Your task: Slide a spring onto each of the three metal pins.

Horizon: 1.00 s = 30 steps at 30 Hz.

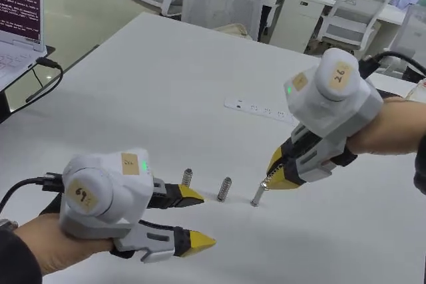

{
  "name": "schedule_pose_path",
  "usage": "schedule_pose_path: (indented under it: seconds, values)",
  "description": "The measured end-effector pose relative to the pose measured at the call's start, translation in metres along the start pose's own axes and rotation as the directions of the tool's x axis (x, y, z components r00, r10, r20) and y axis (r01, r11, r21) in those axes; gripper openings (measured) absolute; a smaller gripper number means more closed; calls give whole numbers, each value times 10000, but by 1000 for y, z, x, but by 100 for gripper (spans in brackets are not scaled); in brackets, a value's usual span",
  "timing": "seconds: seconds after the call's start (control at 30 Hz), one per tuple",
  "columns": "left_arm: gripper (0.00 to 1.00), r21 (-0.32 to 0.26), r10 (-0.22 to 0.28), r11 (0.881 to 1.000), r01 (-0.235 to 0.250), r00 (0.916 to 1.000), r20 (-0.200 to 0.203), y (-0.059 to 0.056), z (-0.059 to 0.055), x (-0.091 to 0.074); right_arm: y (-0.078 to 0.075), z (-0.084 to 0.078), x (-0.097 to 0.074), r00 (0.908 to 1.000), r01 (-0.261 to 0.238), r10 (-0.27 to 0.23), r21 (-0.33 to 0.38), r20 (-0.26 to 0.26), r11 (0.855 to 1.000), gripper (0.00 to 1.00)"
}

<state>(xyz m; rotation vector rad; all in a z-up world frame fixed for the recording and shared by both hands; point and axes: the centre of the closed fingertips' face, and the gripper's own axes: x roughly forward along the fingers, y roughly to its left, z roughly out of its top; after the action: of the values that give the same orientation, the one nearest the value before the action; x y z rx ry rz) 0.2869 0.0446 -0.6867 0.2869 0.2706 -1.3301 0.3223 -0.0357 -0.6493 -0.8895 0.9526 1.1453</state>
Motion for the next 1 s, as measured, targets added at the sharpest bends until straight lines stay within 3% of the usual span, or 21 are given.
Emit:
schedule_pose_path:
  seconds: [0.1, 0.33, 0.7, 1.0]
  values:
    - [44, -313, 206, 9993, -209, 9997, -100, 6, -6, -4, -3, -3, 0, 10000, 52, -52, 72, -46, 10000, 8]
    - [63, -361, 639, 9972, -649, 9976, -281, 14, -18, -12, -9, -7, 5, 9998, 65, -62, 179, -178, 9998, 8]
    - [76, -467, 1241, 9908, -1270, 9905, -598, 26, -37, -27, -29, -19, 12, 9989, 41, -21, 424, -469, 9991, 8]
    - [80, -519, 1564, 9858, -1600, 9854, -675, 31, -43, -36, -47, -28, 26, 9963, -78, 124, 541, -856, 9985, 8]
